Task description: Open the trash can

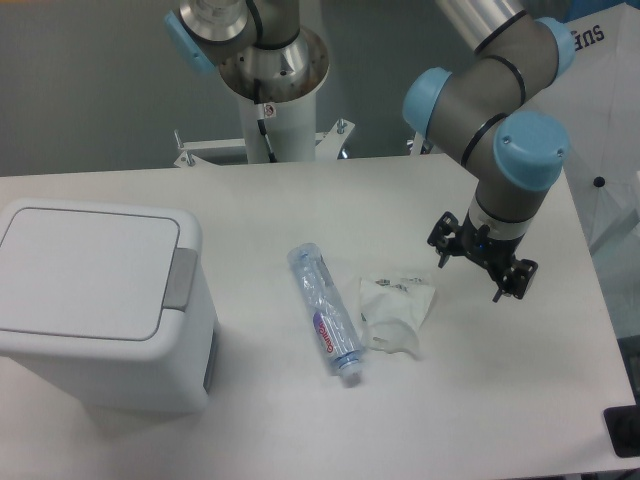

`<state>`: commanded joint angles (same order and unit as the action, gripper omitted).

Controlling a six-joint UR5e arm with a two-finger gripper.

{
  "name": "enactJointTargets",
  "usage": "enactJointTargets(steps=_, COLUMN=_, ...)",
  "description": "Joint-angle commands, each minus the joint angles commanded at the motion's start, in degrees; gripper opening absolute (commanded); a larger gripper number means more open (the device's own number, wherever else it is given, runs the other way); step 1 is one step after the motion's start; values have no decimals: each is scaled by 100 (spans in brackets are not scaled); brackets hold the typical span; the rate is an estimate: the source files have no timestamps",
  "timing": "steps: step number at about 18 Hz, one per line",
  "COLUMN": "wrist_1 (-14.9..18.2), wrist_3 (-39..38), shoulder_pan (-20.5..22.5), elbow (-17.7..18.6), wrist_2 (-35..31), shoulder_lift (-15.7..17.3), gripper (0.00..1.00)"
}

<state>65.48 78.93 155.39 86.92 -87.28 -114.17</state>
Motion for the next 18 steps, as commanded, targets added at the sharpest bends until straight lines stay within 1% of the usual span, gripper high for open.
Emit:
enactJointTargets(steps=8, wrist_1=26, wrist_3=0, shoulder_pan=44, elbow=0, wrist_2=18, shoulder_lift=35, gripper=100)
enactJointTargets(steps=12, wrist_1=26, wrist_3=-97, shoulder_pan=-26, elbow=9, wrist_2=44, shoulder_lift=53, gripper=100)
enactJointTargets(steps=14, wrist_1=0, wrist_3=-359, shoulder_pan=-35, elbow=9, wrist_2=157, shoulder_lift=140, gripper=100)
enactJointTargets(steps=18, wrist_1=0, wrist_3=-1149, shoulder_pan=-166, elbow=-9, wrist_2=702, shoulder_lift=290, gripper=100)
